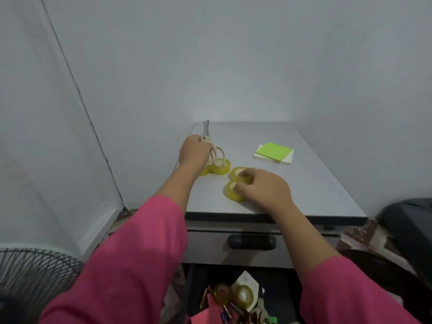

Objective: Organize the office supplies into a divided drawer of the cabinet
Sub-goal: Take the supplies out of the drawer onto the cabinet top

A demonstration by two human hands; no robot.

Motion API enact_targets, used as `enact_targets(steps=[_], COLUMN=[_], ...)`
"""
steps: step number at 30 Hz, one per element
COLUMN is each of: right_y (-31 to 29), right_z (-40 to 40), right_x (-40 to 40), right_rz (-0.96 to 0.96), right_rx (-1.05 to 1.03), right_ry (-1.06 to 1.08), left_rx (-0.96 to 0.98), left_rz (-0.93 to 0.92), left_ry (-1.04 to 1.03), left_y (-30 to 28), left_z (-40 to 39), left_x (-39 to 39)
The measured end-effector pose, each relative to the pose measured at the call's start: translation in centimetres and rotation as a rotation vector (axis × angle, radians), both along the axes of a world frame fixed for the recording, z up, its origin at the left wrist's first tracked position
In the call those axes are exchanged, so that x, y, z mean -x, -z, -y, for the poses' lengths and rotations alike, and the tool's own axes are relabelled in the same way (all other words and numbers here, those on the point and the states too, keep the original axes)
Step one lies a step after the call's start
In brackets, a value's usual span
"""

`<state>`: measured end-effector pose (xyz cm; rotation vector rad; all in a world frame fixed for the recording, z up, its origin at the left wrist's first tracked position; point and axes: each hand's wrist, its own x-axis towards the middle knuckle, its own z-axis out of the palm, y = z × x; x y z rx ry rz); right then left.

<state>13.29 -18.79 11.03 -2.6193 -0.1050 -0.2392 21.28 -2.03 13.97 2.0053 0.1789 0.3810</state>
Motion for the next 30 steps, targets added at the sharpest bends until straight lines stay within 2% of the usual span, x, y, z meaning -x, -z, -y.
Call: enact_targets(steps=[5,12,20,24,30], right_y=[0.3,0.5,0.5,0.5,0.4], right_z=[0.5,0.6,0.5,0.5,0.4], right_x=[-0.8,-1.5,-1.6,-1.6,-1.6], right_rz=[0.014,-0.004,0.005,0.005,-0.003], right_rx=[-0.143,-0.188,-0.170,-0.166,-0.151], right_ry=[-0.002,0.018,0.028,0.021,0.020], left_rx=[-0.069,-0.301,-0.520,-0.560,-0.688], left_rz=[-0.141,-0.283,-0.305,-0.289,-0.296], left_ry=[0.011,0.097,0.149,0.060,0.069], left_y=[0.2,1.5,1.8,1.8,2.7], left_z=[1.0,3.3,3.4,2.1,2.6], left_x=[-6.3,-10.4,-11.5,-11.7,-11.9])
